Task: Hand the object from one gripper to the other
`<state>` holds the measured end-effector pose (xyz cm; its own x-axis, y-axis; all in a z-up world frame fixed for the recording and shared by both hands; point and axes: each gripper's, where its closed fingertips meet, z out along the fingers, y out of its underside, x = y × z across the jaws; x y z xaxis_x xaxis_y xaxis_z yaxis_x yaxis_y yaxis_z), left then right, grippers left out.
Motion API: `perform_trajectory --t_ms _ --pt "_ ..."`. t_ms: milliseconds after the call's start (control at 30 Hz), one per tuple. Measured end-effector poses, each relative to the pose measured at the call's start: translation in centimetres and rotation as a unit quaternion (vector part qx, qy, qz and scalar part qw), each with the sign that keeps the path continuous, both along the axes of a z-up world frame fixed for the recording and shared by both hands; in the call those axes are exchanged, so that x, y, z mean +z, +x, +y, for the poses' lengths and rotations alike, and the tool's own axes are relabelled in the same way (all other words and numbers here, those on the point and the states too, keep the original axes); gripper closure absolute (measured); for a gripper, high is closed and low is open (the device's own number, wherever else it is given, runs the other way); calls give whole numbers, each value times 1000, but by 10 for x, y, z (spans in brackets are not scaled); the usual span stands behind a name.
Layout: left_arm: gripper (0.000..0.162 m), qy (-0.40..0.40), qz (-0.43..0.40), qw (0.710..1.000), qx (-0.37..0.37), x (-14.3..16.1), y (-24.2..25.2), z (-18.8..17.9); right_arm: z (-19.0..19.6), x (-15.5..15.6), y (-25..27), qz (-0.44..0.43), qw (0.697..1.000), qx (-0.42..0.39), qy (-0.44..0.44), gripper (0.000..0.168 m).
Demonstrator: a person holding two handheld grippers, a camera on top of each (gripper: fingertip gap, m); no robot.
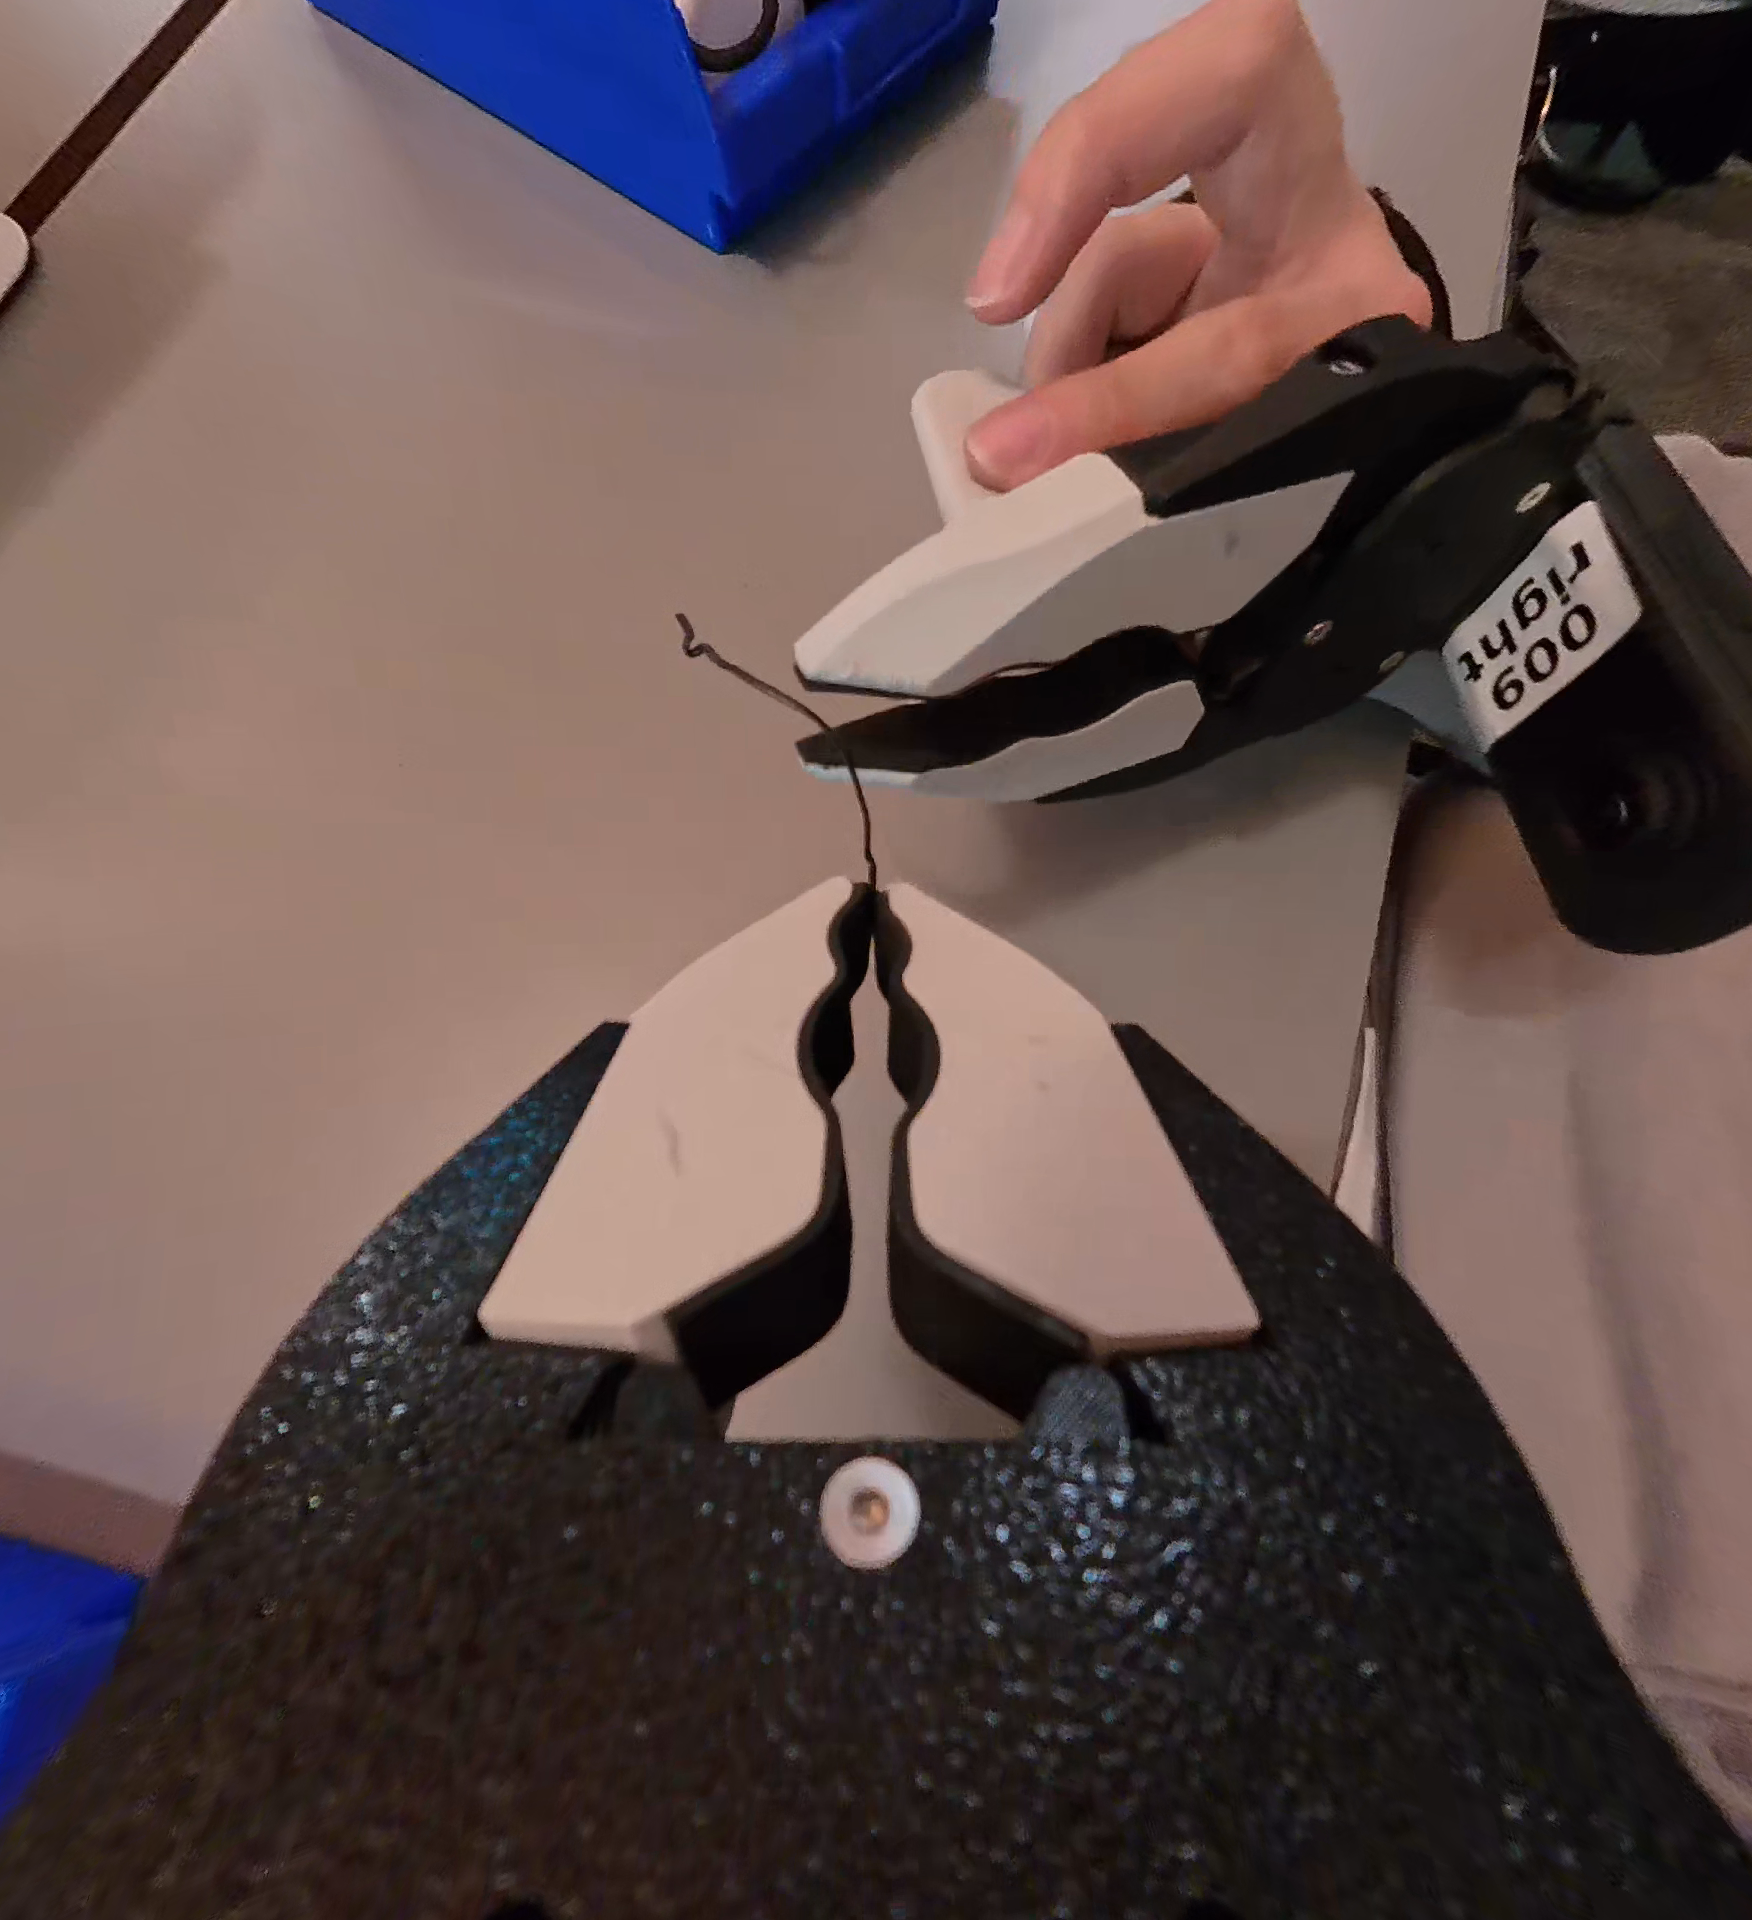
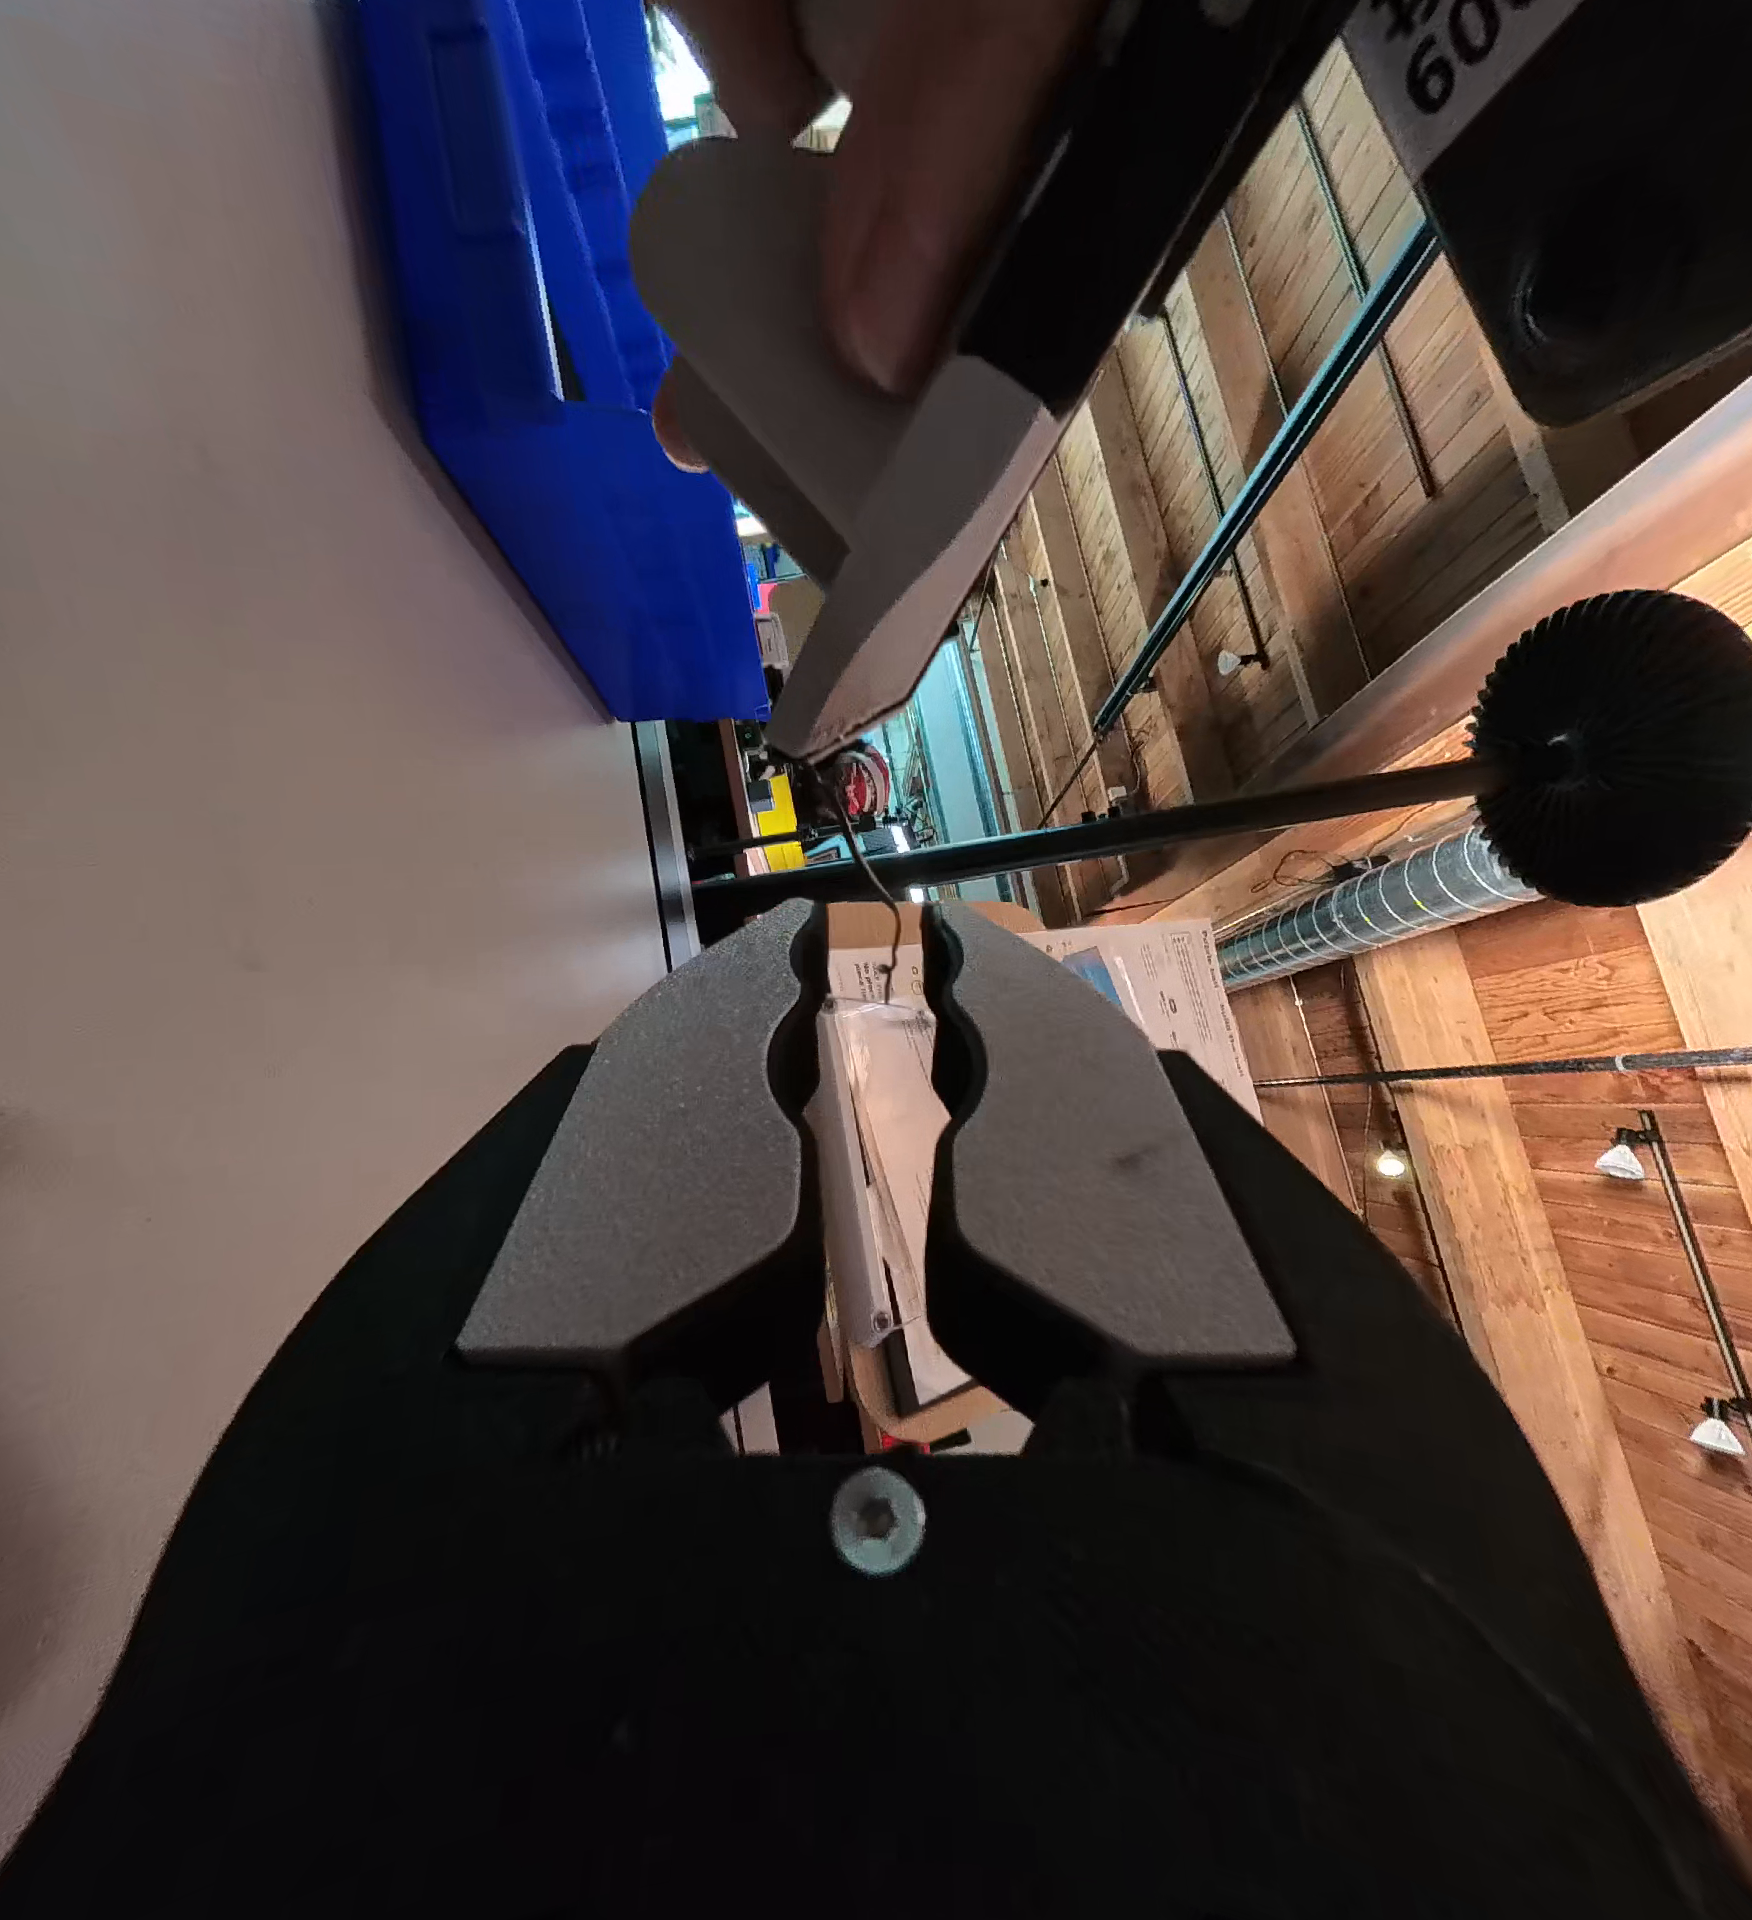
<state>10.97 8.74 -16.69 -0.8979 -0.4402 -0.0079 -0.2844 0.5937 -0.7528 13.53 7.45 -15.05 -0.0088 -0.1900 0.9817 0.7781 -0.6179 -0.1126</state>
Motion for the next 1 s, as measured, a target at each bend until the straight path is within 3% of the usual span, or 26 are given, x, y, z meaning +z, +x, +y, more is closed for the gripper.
perform_trajectory --t_ms 233,333,500,600,667,833,1000 --pt "162 -13 8 1000 -8 -2 -3 -7 2 -3 2 16 1000 1 0 168" --pt "161 -27 -29 999 -7 5 1 -7 -1 -1 3 54 998 14 28 168" --pt "134 -74 -117 990 -38 35 -6 -12 2 -8 -1 186 977 75 75 168" --pt "114 -84 -195 975 -66 53 -12 -9 8 -10 -11 287 943 135 105 168" --pt "110 -85 -251 959 -99 60 -19 -7 10 -8 -19 341 916 173 120 168" --pt "118 -117 -248 951 -146 57 -30 -9 18 -4 -47 494 810 284 138 168" --pt "132 -116 -234 950 -172 47 -32 -13 12 12 -56 558 733 348 176 168"
